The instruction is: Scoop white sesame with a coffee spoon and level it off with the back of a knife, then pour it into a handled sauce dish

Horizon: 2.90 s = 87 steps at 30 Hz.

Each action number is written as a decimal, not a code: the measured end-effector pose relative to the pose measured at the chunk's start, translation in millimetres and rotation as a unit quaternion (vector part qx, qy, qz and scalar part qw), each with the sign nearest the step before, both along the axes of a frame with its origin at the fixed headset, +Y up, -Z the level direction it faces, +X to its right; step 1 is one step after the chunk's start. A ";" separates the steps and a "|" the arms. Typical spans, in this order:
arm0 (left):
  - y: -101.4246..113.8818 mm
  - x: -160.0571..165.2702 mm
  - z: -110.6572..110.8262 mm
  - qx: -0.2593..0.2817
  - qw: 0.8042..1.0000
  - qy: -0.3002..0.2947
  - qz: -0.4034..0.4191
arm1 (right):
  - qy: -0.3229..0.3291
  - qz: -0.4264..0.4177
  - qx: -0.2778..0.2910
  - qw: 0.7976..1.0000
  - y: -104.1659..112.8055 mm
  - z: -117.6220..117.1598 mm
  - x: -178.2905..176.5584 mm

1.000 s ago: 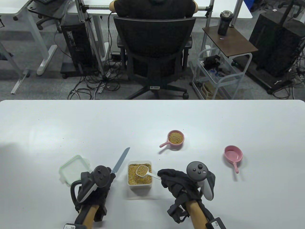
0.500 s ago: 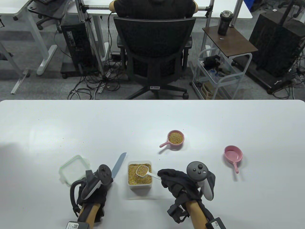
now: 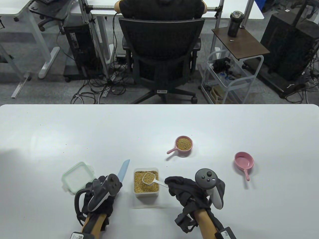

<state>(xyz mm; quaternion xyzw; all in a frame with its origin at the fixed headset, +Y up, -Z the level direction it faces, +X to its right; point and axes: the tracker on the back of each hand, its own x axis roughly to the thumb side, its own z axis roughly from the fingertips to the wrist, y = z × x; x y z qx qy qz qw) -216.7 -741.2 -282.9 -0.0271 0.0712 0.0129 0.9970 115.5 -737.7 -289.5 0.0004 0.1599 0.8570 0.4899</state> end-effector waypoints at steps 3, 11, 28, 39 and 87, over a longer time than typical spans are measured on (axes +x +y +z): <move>10.8 -2.6 7.0 0.067 0.997 -0.014 0.035 | 0.000 -0.001 0.000 1.000 -0.1 0.1 -0.3; 7.4 -3.2 8.2 0.077 0.994 -0.069 0.041 | 0.001 -0.004 0.001 1.000 -0.2 0.4 -0.5; -1.6 -8.0 5.1 0.049 0.996 -0.064 0.038 | -0.016 -0.043 0.019 0.999 10.0 2.3 7.8; -3.8 -5.1 3.9 0.041 0.996 -0.072 0.044 | -0.128 -0.094 0.035 0.987 32.6 -1.2 80.6; -6.1 -7.5 0.4 0.029 0.996 -0.066 0.054 | -0.432 0.321 -0.006 0.843 13.0 5.3 181.3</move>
